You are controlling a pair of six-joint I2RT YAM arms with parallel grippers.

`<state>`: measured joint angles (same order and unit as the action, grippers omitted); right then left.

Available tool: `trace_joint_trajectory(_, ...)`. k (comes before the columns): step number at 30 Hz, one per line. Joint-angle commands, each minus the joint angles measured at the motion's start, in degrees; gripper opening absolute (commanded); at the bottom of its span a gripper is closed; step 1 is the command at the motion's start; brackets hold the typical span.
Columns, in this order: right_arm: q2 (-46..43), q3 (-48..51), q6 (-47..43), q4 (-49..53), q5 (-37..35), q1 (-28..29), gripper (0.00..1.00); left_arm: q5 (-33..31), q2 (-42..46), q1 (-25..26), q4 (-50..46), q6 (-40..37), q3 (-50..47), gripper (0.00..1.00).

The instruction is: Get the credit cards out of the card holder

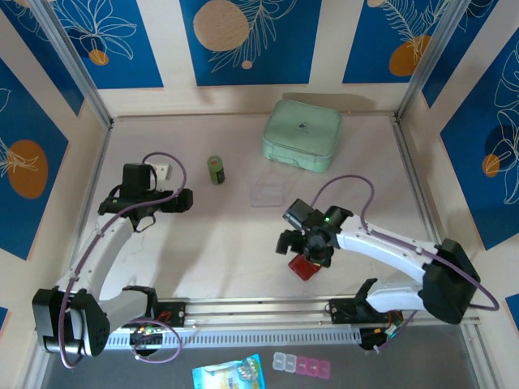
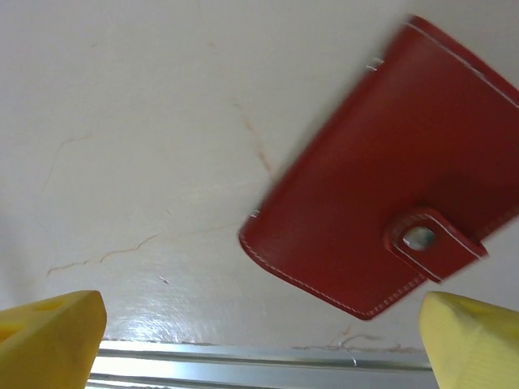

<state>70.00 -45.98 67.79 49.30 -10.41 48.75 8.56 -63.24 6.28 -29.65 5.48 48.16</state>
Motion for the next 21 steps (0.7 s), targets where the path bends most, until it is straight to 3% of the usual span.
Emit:
trace_joint_trajectory(1, -3.74, 3.1, 14.07, 1.92, -4.38, -0.76, 0.99, 0.85, -0.35, 0.08, -0.85, -0.67, 1.03, 1.0)
trace_joint_trajectory(3, -3.89, 4.41, 19.39, 3.42, -4.17, -2.52, 0.99, 0.78, -0.39, 0.12, -0.82, -0.69, 0.97, 1.0)
trace_joint_trajectory(9, -3.2, 8.56, 24.15, -1.05, 0.67, -6.15, 0.99, 0.92, -0.43, 0.12, -0.78, -0.64, 0.95, 1.0)
trace_joint_trajectory(21, -0.69, 11.96, 23.57, -8.71, 5.27, -9.63, 0.99, 0.85, -0.3, 0.09, -0.76, -0.82, 0.97, 1.0)
